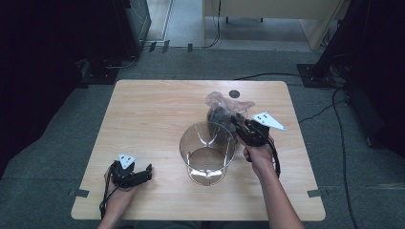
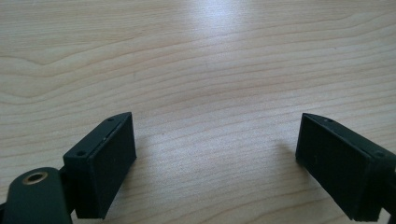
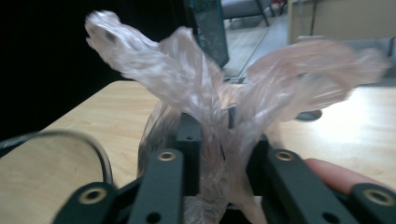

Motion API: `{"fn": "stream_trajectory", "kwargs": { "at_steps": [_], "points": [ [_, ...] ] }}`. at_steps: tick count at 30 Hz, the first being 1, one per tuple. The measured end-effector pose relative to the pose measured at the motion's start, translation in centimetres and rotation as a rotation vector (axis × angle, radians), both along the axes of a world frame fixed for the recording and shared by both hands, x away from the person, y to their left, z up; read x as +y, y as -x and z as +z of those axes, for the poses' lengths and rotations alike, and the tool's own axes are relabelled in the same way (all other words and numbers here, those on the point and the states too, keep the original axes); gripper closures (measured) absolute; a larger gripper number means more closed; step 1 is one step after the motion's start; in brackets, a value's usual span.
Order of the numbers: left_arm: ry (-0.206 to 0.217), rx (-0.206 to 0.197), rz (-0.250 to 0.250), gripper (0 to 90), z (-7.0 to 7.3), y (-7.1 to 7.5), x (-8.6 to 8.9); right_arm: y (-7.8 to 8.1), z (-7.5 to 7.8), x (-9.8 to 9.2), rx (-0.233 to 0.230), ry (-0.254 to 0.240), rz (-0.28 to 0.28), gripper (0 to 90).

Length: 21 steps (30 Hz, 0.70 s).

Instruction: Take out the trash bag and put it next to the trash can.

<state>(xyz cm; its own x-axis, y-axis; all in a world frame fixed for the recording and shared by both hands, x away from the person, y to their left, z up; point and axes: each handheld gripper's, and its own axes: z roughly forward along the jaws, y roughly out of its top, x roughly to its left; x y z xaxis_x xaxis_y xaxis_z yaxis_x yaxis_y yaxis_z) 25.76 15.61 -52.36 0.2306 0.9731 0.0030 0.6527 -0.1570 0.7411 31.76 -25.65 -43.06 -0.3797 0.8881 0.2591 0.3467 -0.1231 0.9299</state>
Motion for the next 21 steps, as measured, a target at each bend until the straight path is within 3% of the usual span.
{"fn": "stream_trajectory", "kwargs": {
  "at_steps": [4, 5, 7, 15, 17, 20, 21],
  "points": [
    [0.000, 0.000, 0.000, 11.4, 0.0, 0.0, 0.0, 0.7, -1.0, -1.3, 0.015, -0.002, 0.025, 58.6],
    [0.000, 0.000, 0.000, 11.4, 0.0, 0.0, 0.0, 0.7, -1.0, -1.3, 0.015, -0.002, 0.025, 58.6],
    [-0.001, 0.000, -0.001, 11.4, 0.0, 0.0, 0.0, 1.4, -1.5, -2.1, 0.019, 0.029, 0.031, 47.5],
    [-0.002, 0.001, -0.001, 11.4, 0.0, 0.0, 0.0, 2.9, -2.4, -3.7, 0.031, 0.066, 0.031, 29.3],
    [-0.002, 0.001, -0.001, 11.4, 0.0, 0.0, 0.0, 3.6, -2.6, -3.7, 0.029, 0.093, 0.046, 15.5],
    [-0.003, 0.001, -0.001, 11.4, 0.0, 0.0, 0.0, 4.2, -2.7, -3.5, 0.010, 0.122, 0.043, 9.8],
    [-0.003, 0.001, -0.001, 11.4, 0.0, 0.0, 0.0, 4.7, -2.7, -3.3, -0.004, 0.154, 0.052, 3.7]
  ]
}}
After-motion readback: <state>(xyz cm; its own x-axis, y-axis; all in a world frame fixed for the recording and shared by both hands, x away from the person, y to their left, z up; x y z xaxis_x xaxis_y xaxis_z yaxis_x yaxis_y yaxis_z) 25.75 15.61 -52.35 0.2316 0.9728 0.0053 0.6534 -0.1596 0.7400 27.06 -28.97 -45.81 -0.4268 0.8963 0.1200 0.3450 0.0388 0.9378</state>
